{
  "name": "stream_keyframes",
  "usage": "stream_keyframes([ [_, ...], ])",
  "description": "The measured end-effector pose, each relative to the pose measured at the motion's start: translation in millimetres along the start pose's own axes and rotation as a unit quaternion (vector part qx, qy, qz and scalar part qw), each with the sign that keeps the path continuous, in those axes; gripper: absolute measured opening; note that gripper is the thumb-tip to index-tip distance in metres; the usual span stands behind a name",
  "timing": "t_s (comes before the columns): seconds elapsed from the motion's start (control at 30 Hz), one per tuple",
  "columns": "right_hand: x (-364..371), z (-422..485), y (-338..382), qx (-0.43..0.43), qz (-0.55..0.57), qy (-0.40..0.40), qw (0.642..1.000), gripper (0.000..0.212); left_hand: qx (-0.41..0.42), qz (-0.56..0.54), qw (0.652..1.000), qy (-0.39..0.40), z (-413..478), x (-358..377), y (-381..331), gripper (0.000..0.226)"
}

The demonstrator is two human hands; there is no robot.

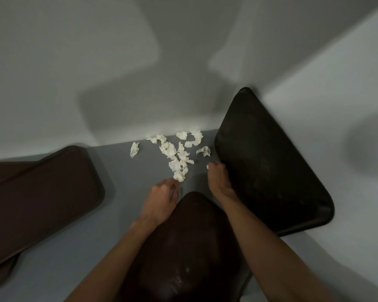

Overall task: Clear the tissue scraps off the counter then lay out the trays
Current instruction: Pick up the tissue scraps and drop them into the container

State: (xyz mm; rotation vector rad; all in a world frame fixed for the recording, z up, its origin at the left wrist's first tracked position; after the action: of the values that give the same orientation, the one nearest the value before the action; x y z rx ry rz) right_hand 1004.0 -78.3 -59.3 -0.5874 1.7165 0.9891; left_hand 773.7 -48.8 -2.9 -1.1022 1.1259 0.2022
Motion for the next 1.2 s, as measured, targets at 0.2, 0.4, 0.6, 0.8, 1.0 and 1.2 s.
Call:
stream_keyframes([
  [0.2, 27, -7, -11, -0.016, 0.038, -0.015, 0.999, 0.030, 0.057, 0.050, 0.996, 0.041, 84, 22, -27, 0.022],
  [0.4, 22, -44, -7, -0.064, -0.026, -0.037, 0.997, 0.031, 0.078, 0.161, 0.981, 0.073, 154, 53, -44, 0.041],
  [0.6, 25, -55, -17, -0.056, -0.066, -0.037, 0.996, 0.031, 0.121, 0.205, 0.966, 0.102, 190, 83, -46, 0.058],
  [0.8, 24, -59, -20, -0.089, -0.094, -0.054, 0.990, 0.023, 0.121, 0.190, 0.967, 0.119, 186, 92, -45, 0.035],
  [1.0, 23, -66, -16, -0.085, -0.037, -0.078, 0.993, 0.028, 0.109, 0.127, 0.983, 0.079, 164, 75, -54, 0.033],
  [1.2, 2, -63, -9, -0.056, -0.006, -0.063, 0.996, 0.030, 0.064, 0.034, 0.997, 0.034, 116, 29, -54, 0.027],
])
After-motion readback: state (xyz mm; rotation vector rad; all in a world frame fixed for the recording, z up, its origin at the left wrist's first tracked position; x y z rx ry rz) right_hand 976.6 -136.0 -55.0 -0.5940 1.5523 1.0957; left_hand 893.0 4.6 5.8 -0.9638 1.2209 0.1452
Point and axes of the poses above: each hand's wrist, its own z-axis towards the middle knuckle, its own x-axis out of the palm, y = z × x, the point moved 1 cm from there along z, towards the middle knuckle, and after that the axes turned 2 degrees about -x, right-handed, at the moved point
